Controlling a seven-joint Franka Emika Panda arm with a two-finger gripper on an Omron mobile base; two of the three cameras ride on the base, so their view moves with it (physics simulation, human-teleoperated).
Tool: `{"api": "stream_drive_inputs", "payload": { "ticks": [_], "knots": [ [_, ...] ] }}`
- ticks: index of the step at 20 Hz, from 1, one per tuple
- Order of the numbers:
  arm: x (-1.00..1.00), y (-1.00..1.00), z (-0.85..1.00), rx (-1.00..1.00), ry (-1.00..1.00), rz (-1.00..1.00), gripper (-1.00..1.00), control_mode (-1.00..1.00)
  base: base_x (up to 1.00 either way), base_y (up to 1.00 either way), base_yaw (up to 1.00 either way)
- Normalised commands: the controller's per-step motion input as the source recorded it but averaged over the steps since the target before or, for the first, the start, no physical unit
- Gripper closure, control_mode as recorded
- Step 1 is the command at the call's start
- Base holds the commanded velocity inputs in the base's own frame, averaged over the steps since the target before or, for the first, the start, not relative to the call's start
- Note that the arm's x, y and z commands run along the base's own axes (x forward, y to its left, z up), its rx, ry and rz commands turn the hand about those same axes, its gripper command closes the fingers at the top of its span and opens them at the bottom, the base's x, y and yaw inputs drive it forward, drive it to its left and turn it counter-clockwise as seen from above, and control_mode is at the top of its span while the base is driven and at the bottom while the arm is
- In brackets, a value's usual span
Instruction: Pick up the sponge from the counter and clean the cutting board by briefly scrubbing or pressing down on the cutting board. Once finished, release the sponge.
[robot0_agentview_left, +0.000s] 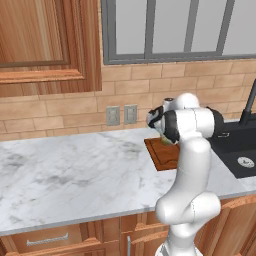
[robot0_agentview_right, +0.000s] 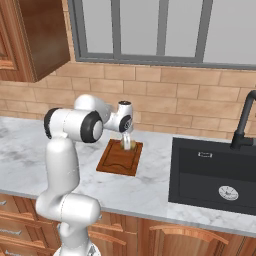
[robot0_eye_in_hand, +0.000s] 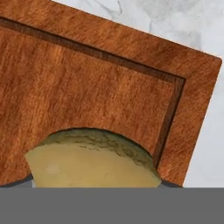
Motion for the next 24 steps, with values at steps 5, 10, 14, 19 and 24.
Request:
{"api": "stream_drive_inputs", "payload": {
  "ticks": [5,10,14,19,24],
  "knots": [
    [0.03,0.67,-0.14,0.00,0.00,0.00,1.00,-1.00,0.00,0.00,0.00],
    [-0.03,0.70,-0.17,0.00,0.00,0.00,1.00,-1.00,0.00,0.00,0.00],
    [-0.35,0.38,-0.20,0.00,0.01,0.00,1.00,-1.00,0.00,0.00,0.00],
    [-0.65,0.00,-0.26,0.00,0.09,0.00,1.00,-1.00,0.00,0.00,0.00],
    [-0.76,0.00,-0.40,0.00,0.09,0.00,1.00,-1.00,0.00,0.00,0.00]
  ]
}}
